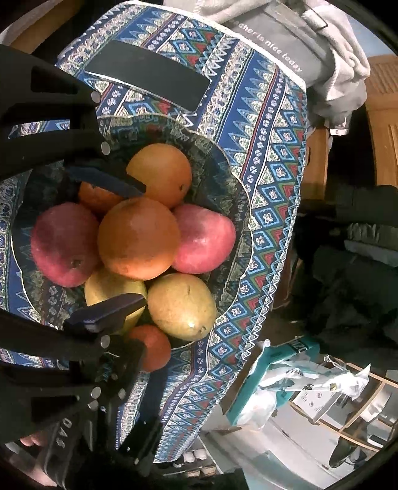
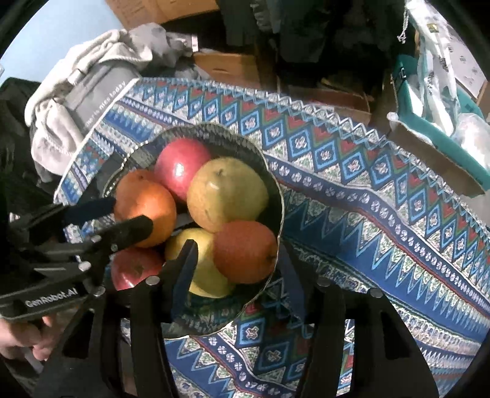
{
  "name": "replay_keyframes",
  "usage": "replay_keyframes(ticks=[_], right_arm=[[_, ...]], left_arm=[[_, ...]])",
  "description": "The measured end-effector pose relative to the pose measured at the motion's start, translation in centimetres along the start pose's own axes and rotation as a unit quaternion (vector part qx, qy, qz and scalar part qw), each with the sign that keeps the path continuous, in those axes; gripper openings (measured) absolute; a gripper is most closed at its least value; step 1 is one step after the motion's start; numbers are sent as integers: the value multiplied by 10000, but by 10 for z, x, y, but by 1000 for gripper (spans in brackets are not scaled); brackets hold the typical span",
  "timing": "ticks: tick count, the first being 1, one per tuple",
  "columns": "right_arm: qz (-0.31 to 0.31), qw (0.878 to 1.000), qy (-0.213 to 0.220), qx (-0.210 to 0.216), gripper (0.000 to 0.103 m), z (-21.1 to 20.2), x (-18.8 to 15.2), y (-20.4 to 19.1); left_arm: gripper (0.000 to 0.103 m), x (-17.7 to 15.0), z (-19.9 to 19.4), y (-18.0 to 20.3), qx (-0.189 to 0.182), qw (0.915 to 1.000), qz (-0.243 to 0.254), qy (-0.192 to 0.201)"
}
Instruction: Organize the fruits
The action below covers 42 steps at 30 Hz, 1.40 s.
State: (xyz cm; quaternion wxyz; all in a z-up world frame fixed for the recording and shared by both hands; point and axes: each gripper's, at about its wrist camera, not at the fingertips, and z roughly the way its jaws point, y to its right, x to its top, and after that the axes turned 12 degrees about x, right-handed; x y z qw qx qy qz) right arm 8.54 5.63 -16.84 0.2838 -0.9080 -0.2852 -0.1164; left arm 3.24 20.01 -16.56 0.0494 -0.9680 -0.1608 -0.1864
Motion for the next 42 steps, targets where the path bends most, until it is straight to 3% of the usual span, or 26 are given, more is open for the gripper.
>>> replay_keyframes(ticks=[5, 14, 18, 24, 30, 42], right_arm=[[17, 9996, 256, -102, 63, -24, 3, -4], [-12, 9936, 1018, -499, 77, -91, 4, -15], [-2, 9889, 1347, -628, 77, -120, 3, -21], [-147, 9803, 1786, -832, 77, -163, -1, -35], [-318, 9722, 2128, -918, 77, -200, -9, -49], [-725, 9550, 2652, -1109, 77, -248, -27, -75]], left_arm=[[75, 3, -24, -5, 47, 9997, -106, 214], [82, 12, -88, 0, 209, 9948, 19, 994], [88, 11, -115, 7, 258, 9906, 199, 1328], [89, 7, -155, 13, 240, 9833, 353, 1768], [100, 4, -192, 12, 170, 9752, 250, 2191], [103, 2, -247, 10, 307, 9569, -46, 2889]])
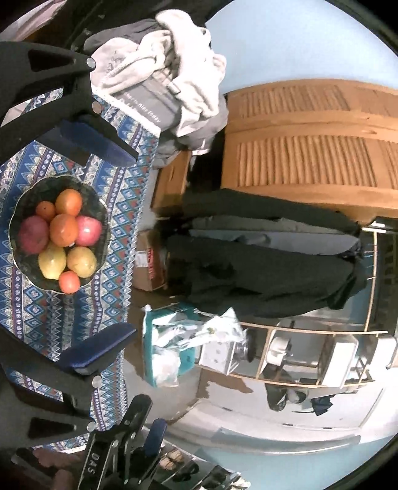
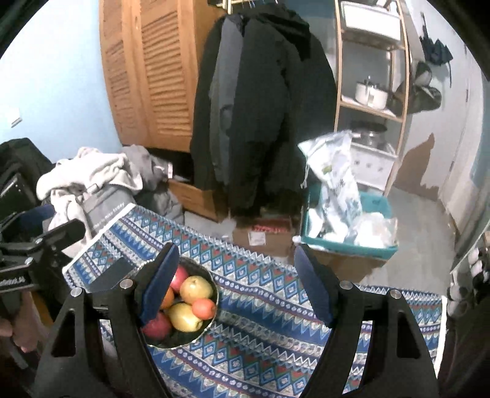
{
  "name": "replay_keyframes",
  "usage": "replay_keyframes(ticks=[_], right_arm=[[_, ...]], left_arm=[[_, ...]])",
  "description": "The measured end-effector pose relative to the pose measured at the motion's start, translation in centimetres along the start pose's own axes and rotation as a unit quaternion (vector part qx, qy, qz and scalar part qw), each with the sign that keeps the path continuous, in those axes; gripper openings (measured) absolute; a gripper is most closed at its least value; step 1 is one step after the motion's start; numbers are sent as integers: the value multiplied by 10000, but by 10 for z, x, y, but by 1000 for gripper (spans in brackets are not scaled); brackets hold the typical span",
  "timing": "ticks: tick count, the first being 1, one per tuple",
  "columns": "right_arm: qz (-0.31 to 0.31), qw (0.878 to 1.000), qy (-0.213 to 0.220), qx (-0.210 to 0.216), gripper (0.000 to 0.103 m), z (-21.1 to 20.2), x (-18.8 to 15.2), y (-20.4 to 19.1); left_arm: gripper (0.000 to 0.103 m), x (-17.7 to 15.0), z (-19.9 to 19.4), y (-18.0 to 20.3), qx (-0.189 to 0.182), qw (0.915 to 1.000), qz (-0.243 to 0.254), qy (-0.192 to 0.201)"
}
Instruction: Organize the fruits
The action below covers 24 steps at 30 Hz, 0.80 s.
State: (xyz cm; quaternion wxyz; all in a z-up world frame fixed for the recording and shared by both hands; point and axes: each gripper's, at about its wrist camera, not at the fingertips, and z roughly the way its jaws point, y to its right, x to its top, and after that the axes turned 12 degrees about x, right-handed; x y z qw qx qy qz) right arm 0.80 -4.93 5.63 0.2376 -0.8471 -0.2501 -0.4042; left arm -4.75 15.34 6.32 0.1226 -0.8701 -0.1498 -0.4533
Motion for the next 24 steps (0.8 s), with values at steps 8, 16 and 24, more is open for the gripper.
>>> replay_keyframes(ticks=[8, 16, 24], right_arm=[[-92, 9996, 223, -157, 77, -15, 1, -1], [-77, 9993, 239, -270, 77, -14, -2, 5], [-31, 9992, 232, -326, 77, -14, -3, 8]], left_arm=[[103, 1, -11, 3, 79, 9999, 34, 145], [103, 0, -10, 8, 103, 9998, 102, 106], [103, 0, -9, 8, 106, 9998, 115, 89]])
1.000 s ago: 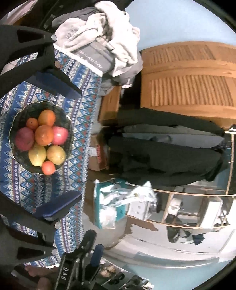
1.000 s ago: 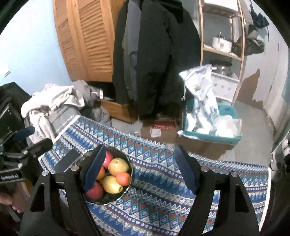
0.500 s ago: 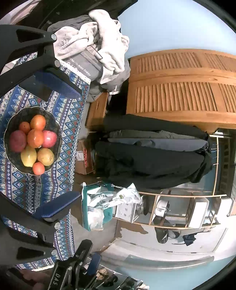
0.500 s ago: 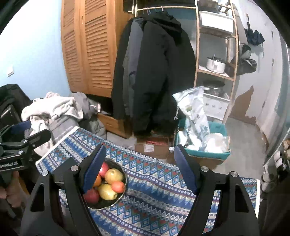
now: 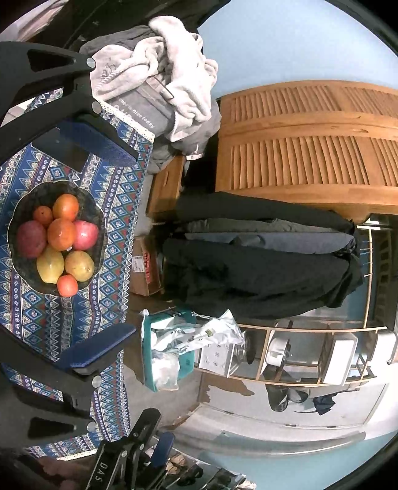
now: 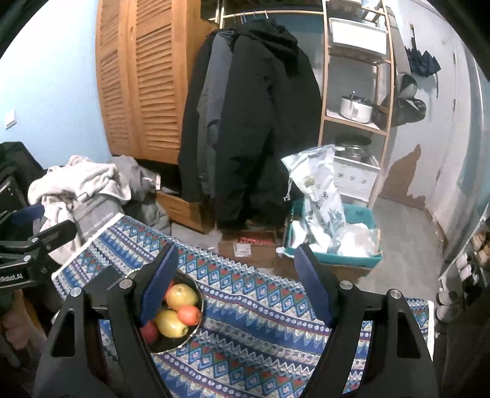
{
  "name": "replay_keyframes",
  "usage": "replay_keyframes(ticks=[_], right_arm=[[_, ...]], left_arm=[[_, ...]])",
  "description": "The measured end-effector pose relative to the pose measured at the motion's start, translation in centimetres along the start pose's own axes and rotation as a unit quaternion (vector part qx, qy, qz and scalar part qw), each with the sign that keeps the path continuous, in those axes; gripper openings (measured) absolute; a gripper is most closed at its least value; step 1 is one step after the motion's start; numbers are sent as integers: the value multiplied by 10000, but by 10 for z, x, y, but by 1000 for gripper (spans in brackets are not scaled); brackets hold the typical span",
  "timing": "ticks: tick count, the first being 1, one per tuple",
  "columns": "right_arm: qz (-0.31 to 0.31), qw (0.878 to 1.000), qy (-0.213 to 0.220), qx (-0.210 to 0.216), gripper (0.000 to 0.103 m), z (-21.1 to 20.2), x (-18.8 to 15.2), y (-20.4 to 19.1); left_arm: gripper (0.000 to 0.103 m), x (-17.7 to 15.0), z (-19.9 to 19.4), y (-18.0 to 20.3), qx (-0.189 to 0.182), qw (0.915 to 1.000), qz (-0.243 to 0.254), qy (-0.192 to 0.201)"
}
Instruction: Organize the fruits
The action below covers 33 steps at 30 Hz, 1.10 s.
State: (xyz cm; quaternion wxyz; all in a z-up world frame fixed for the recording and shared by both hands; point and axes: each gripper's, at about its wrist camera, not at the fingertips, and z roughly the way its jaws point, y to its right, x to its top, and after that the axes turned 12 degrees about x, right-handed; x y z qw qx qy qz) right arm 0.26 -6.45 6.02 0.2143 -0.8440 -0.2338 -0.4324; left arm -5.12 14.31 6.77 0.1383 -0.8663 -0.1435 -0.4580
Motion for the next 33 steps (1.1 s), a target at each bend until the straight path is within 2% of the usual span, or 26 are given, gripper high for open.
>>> replay_keyframes(ticks=[18, 33], right_arm=[[-80, 9998, -10, -181, 77, 0, -1, 2], [-58, 9999, -27, -133, 77, -1, 1, 1]], left_arm=[[103, -2, 1, 3, -24, 10000, 27, -5], [103, -3, 2, 8, -49, 10000, 80, -3]])
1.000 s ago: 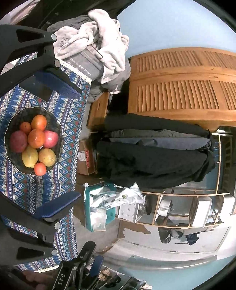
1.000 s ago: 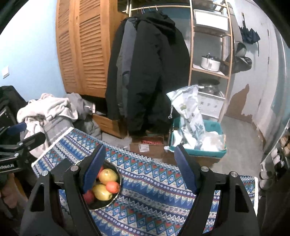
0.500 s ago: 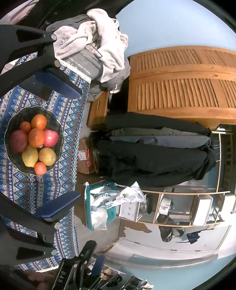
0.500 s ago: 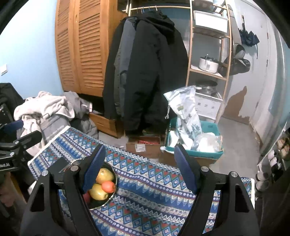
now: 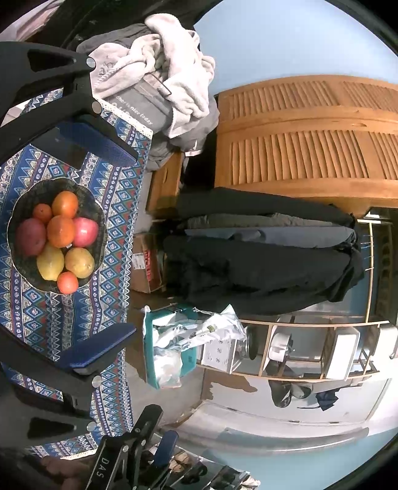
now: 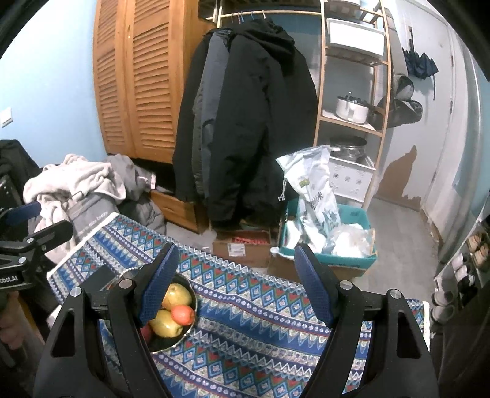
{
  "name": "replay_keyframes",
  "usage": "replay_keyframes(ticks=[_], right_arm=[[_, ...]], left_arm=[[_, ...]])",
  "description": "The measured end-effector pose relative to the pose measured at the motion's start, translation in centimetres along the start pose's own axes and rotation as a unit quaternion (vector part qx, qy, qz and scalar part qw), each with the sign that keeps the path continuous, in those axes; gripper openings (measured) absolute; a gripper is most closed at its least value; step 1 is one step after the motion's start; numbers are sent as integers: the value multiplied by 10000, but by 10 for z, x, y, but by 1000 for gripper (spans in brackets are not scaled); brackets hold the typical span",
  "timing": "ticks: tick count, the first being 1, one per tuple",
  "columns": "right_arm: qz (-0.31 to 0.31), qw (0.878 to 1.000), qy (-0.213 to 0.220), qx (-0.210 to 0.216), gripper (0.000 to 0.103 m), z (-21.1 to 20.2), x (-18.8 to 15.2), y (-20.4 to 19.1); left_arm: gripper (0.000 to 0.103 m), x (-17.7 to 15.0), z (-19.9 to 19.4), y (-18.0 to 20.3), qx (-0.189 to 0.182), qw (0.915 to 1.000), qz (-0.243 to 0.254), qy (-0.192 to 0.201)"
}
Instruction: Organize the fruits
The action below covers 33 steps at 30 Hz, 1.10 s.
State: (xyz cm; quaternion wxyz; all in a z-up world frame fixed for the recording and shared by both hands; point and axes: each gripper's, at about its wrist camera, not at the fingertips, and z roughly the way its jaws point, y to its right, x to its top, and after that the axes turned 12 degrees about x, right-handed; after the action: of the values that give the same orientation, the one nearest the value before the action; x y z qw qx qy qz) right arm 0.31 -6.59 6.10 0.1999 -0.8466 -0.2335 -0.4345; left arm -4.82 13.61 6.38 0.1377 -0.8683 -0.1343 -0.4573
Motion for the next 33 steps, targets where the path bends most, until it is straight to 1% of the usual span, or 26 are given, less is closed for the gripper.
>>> replay_keyframes(ticks=[16, 25, 28, 33], right_arm=[[8, 10000, -4, 10, 77, -3, -2, 1], [-16, 10000, -7, -4, 77, -3, -2, 2], [-19, 10000, -3, -3, 77, -3, -2, 2], [-15, 10000, -4, -6, 77, -3, -3, 2]], left_arm=[[103, 4, -2, 3, -67, 10000, -35, -33], [103, 4, -3, 3, -36, 10000, -8, -23], [103, 5, -2, 2, 78, 10000, 18, -21], [103, 6, 1, 0, 81, 9999, -41, -106]])
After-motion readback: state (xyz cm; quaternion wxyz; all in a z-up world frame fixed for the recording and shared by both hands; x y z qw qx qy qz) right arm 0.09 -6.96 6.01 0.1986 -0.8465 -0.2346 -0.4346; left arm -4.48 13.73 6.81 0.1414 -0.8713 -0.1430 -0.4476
